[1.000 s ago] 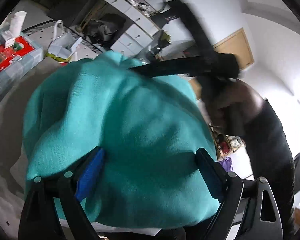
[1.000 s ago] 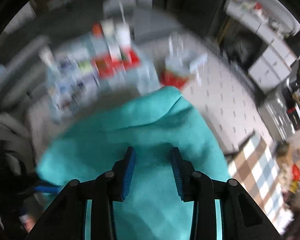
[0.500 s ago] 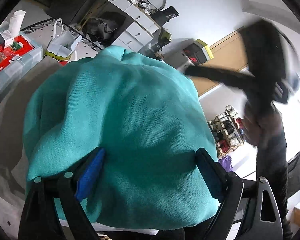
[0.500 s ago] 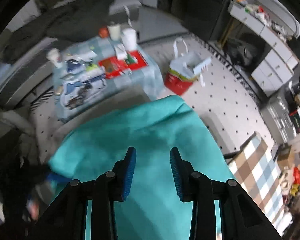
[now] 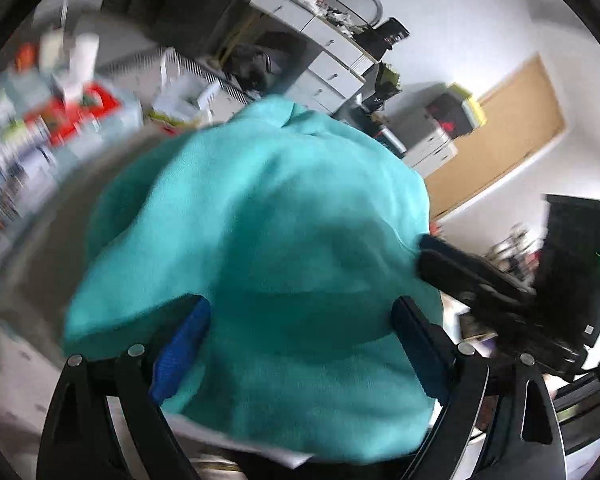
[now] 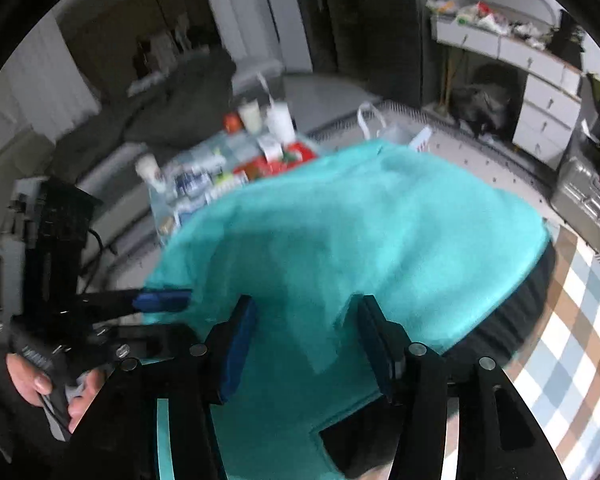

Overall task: Fold large clothes
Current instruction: 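Lower the sweatshirt onto the stack of white clothes with both grippers, then open both grippers and pull them back from the stack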

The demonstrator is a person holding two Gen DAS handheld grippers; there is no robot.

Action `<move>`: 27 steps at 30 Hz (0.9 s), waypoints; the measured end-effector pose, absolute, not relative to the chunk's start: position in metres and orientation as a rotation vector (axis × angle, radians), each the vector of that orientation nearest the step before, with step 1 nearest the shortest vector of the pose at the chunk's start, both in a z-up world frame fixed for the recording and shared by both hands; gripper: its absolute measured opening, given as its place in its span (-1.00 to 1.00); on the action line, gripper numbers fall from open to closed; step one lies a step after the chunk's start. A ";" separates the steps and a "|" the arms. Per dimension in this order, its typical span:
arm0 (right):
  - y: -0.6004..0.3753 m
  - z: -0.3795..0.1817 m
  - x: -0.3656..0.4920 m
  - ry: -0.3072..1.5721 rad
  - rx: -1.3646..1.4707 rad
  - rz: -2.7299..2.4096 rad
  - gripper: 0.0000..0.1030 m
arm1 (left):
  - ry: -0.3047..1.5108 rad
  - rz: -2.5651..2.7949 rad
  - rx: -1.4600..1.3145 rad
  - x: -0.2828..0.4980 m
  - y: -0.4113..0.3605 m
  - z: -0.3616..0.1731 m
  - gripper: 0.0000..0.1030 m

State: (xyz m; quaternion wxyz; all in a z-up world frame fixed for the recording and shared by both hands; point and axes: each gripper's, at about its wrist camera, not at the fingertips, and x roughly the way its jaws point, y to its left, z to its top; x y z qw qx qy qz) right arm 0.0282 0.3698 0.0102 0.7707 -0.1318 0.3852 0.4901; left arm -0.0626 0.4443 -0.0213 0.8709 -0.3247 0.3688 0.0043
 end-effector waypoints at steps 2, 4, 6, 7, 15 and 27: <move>0.337 0.022 0.011 0.753 -0.205 1.112 0.03 | 0.675 0.066 -0.558 -0.081 0.425 0.006 0.74; 0.300 0.029 -0.007 0.655 -0.116 1.137 0.16 | 0.573 0.107 -0.457 -0.104 0.401 0.031 0.74; 0.266 0.030 -0.027 0.557 -0.064 1.126 0.46 | 0.492 0.129 -0.405 -0.120 0.378 0.043 0.74; 0.252 0.030 -0.035 0.518 -0.044 1.120 0.49 | 0.460 0.144 -0.382 -0.128 0.366 0.046 0.74; 0.140 0.014 -0.095 0.286 0.160 1.008 1.00 | 0.297 0.319 -0.172 -0.175 0.276 0.038 0.98; 0.094 0.009 -0.169 0.076 0.110 0.821 1.00 | 0.283 0.409 -0.122 -0.208 0.232 0.028 0.98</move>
